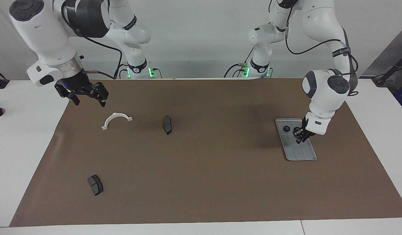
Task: Pick bearing gear from pile to tray
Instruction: 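Lower the third bearing into the metal tray and open the left gripper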
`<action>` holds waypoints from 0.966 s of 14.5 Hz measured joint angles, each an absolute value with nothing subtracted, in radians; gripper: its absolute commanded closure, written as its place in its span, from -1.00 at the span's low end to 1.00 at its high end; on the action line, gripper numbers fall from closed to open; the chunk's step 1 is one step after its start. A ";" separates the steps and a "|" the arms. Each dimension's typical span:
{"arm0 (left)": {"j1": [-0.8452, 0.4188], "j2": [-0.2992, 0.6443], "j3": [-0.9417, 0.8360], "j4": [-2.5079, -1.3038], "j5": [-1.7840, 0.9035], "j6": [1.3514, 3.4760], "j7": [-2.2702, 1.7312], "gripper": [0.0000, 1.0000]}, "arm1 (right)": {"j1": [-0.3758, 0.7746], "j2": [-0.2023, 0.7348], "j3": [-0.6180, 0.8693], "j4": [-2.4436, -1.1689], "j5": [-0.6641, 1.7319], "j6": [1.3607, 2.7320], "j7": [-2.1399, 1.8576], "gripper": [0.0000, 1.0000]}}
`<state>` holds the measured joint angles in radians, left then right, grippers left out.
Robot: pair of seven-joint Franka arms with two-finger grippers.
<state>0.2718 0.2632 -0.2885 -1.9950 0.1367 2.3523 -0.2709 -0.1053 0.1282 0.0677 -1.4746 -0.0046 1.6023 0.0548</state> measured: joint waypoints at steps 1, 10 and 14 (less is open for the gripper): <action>0.281 0.265 -0.288 -2.034 0.136 2.397 -0.241 1.00 | -0.092 0.124 0.027 -1.476 0.009 1.611 0.025 -1.00; 0.283 0.259 -0.297 -2.072 0.136 2.419 -0.185 -1.00 | 0.011 0.049 -0.106 -1.549 0.020 1.698 -0.057 -1.00; 0.248 0.225 -0.311 -1.946 0.136 2.189 -0.072 -1.00 | 0.021 0.049 -0.107 -1.562 0.020 1.727 -0.057 -1.00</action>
<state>0.2481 0.2247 -0.3115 -1.9463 0.1364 2.1890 -0.0720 0.0213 0.0491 -0.1065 -1.5621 0.0201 1.7275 -0.0566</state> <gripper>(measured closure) 0.000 0.000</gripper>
